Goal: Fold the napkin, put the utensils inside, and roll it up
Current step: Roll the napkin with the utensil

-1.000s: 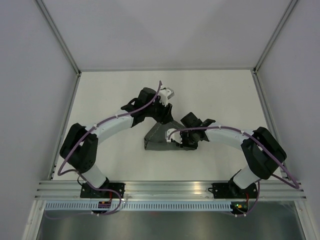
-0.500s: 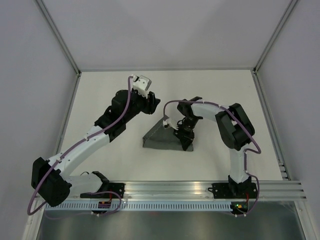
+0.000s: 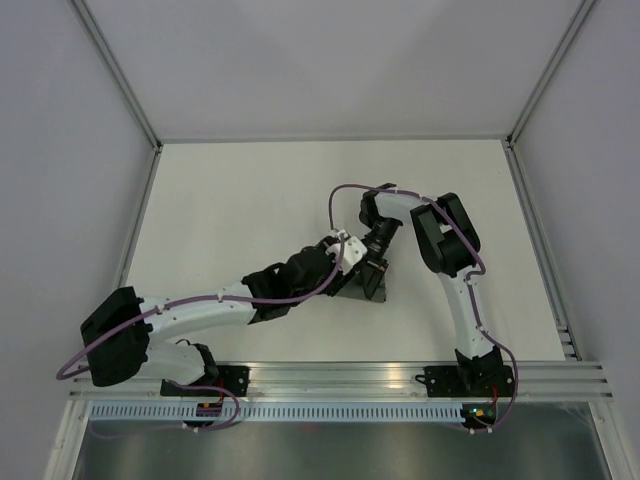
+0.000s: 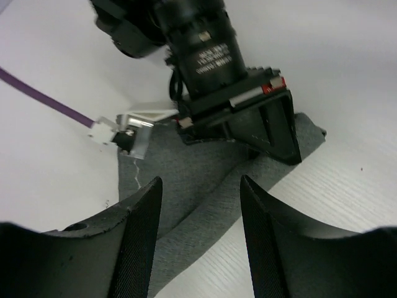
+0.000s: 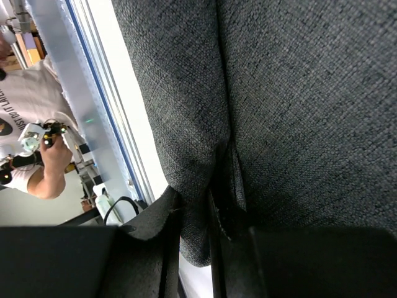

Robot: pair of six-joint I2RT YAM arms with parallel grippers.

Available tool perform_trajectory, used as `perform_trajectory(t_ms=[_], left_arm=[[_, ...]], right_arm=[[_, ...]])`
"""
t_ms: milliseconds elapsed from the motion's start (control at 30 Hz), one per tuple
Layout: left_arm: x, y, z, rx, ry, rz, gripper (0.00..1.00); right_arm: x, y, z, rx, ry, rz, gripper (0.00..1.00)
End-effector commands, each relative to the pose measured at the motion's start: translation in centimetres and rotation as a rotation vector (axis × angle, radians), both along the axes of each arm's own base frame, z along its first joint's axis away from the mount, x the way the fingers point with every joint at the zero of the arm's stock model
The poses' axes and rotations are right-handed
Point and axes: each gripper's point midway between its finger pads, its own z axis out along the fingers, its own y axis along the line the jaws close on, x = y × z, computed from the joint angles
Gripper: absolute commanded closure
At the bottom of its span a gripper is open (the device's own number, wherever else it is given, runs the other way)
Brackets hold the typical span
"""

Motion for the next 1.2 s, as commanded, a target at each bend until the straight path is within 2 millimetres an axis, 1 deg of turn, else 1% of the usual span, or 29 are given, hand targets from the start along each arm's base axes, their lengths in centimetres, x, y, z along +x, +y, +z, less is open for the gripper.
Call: perform_trajectory(t_ms=[0,33,67,100,133,233,333,433,533,567,700,800,900,933,967,1000,1033,1067,1100,1133,1167], left_arm=[[-0.2,-1.0,-1.6,0.127,-0.101,-0.028,0.41],[-0.4,-1.6,-3.2,0.179,-0.087,-0.043,0.41],[-0.9,-2.1,-3.9,0.209,-0.087,-0.066,0.41],[-1.0,-2.3,-4.7,0.244,-0.090,-0.078,0.41],[-1.3,-2.9,-6.1,0.287,-0.079,-0.099,0.41],[-1.7,-3.4,-8.4,0.366,-0.072,-0.132,0.41],[-1.5,-3.6,-9.6,0.408,-0.082,-0.142,0.40],[-1.2,-3.8,-9.8,0.412,-0.101,-0.147,0.39],[-1.0,-4.0,-10.5,0.437,-0.117,-0.154,0.38],[-0.9,-3.9,-11.1,0.454,-0.115,-0.152,0.38],[-1.1,-4.0,-12.4,0.468,-0.100,-0.174,0.38],[-1.7,-3.8,-14.1,0.490,-0.064,-0.203,0.41],[-2.1,-3.7,-15.1,0.496,-0.028,-0.231,0.48],[-2.2,-3.4,-15.5,0.503,-0.010,-0.232,0.57],[-2.3,-3.6,-15.7,0.500,0.004,-0.243,0.63],[-2.4,-3.6,-15.8,0.500,0.014,-0.248,0.69],[-2.4,-3.5,-16.2,0.503,0.031,-0.253,0.78],[-2.8,-3.4,-16.7,0.511,0.057,-0.273,0.80],[-2.8,-3.5,-16.7,0.508,0.069,-0.277,0.83],[-2.8,-3.4,-17.0,0.509,0.083,-0.276,0.88],[-3.2,-3.4,-17.2,0.508,0.100,-0.294,0.89]], right_arm=[[2.0,-1.5,-3.9,-0.029,-0.106,0.085,0.82],[2.0,-1.6,-4.1,-0.033,-0.104,0.085,0.82],[2.2,-1.8,-4.2,-0.035,-0.103,0.080,0.82],[2.2,-1.9,-4.4,-0.037,-0.101,0.078,0.82],[2.4,-2.0,-4.4,-0.037,-0.105,0.074,0.82],[2.6,-2.2,-4.6,-0.036,-0.103,0.066,0.82],[2.7,-2.4,-4.7,-0.037,-0.100,0.062,0.82],[2.7,-2.5,-4.9,-0.037,-0.096,0.059,0.82],[2.7,-2.5,-4.9,-0.037,-0.096,0.057,0.82],[2.7,-2.5,-4.9,-0.037,-0.096,0.058,0.82],[2.7,-2.6,-5.0,-0.038,-0.092,0.052,0.82],[2.7,-2.6,-5.0,-0.036,-0.088,0.048,0.82],[2.8,-2.6,-4.9,-0.029,-0.090,0.043,0.81],[2.9,-2.5,-4.9,-0.026,-0.091,0.041,0.80],[2.9,-2.4,-4.7,-0.019,-0.094,0.037,0.79],[2.9,-2.3,-4.5,-0.012,-0.095,0.035,0.75],[3.0,-2.3,-4.4,-0.007,-0.095,0.033,0.72],[3.0,-2.2,-4.0,0.001,-0.101,0.031,0.69],[3.1,-2.0,-3.7,0.014,-0.103,0.025,0.61],[3.1,-2.0,-3.3,0.021,-0.101,0.024,0.58],[3.2,-1.8,-2.6,0.040,-0.112,0.023,0.54]])
